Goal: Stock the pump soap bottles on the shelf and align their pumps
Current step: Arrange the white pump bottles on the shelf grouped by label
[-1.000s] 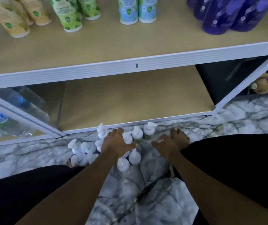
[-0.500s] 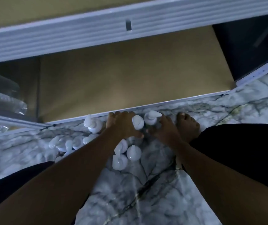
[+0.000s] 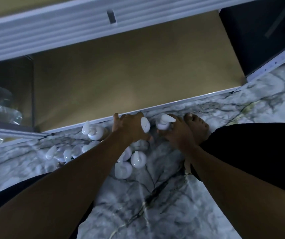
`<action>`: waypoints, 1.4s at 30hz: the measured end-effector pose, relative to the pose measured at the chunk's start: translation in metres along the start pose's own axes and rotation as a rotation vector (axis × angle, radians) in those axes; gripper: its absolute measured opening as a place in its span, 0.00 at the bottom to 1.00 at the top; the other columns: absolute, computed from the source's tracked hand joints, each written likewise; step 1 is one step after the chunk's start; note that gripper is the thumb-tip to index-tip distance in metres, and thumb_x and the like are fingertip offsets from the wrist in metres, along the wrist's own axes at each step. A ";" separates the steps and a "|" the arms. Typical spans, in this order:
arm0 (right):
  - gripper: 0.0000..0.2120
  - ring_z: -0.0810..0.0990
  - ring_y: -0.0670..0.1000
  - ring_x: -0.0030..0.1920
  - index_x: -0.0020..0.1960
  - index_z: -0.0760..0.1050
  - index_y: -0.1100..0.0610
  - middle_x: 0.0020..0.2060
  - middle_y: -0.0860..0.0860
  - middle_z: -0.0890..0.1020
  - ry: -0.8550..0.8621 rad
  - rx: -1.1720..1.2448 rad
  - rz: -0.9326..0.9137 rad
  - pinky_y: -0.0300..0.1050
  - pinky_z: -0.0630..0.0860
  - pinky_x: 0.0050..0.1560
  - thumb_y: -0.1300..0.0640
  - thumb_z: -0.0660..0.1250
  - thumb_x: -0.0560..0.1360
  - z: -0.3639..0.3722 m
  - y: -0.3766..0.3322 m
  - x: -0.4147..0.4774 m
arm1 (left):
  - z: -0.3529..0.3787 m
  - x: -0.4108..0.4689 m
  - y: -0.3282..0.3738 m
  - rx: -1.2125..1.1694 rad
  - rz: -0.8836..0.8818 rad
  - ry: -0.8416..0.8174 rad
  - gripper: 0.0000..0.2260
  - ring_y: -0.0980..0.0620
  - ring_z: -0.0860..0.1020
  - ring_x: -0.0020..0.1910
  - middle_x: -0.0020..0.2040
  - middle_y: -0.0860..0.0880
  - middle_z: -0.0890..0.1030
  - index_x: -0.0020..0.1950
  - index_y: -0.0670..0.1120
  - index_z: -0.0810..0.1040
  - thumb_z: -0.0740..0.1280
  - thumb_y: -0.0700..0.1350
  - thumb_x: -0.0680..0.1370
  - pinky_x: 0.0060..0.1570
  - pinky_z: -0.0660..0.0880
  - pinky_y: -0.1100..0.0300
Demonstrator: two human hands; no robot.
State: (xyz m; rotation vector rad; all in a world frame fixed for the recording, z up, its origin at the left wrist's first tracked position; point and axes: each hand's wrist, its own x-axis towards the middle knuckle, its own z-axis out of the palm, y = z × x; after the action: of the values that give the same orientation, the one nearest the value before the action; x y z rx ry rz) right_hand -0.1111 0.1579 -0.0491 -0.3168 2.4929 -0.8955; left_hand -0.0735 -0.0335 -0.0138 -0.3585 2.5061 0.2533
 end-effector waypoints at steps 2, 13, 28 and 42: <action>0.28 0.76 0.58 0.62 0.64 0.76 0.56 0.57 0.55 0.81 0.032 -0.059 0.018 0.43 0.63 0.62 0.43 0.74 0.70 -0.014 -0.005 -0.007 | -0.002 0.006 0.008 -0.045 -0.017 0.021 0.36 0.45 0.78 0.62 0.59 0.50 0.81 0.68 0.56 0.67 0.71 0.70 0.65 0.69 0.60 0.45; 0.29 0.75 0.57 0.63 0.65 0.77 0.46 0.58 0.51 0.82 0.113 -0.396 0.098 0.47 0.57 0.60 0.31 0.67 0.71 -0.030 -0.012 -0.006 | 0.005 0.029 0.015 0.088 -0.008 0.070 0.25 0.46 0.80 0.57 0.56 0.51 0.82 0.61 0.55 0.73 0.73 0.61 0.68 0.63 0.62 0.49; 0.31 0.79 0.31 0.47 0.61 0.72 0.32 0.50 0.34 0.82 0.111 0.257 -0.066 0.30 0.73 0.50 0.56 0.79 0.66 -0.110 -0.072 -0.041 | -0.104 -0.097 0.014 -0.531 0.027 0.400 0.19 0.50 0.77 0.42 0.38 0.59 0.74 0.41 0.56 0.66 0.74 0.61 0.64 0.36 0.69 0.63; 0.20 0.82 0.50 0.52 0.55 0.75 0.49 0.52 0.52 0.83 -0.051 0.439 -0.450 0.51 0.78 0.56 0.50 0.79 0.68 -0.223 -0.264 -0.142 | -0.234 -0.282 -0.030 -1.219 0.306 0.845 0.23 0.60 0.82 0.45 0.51 0.51 0.85 0.56 0.50 0.81 0.79 0.54 0.64 0.42 0.78 0.66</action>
State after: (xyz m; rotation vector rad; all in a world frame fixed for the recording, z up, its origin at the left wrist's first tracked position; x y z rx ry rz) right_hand -0.0853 0.1289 0.3233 -0.7508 2.1308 -1.5542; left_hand 0.0348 -0.0670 0.3358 -0.6185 2.8380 2.1534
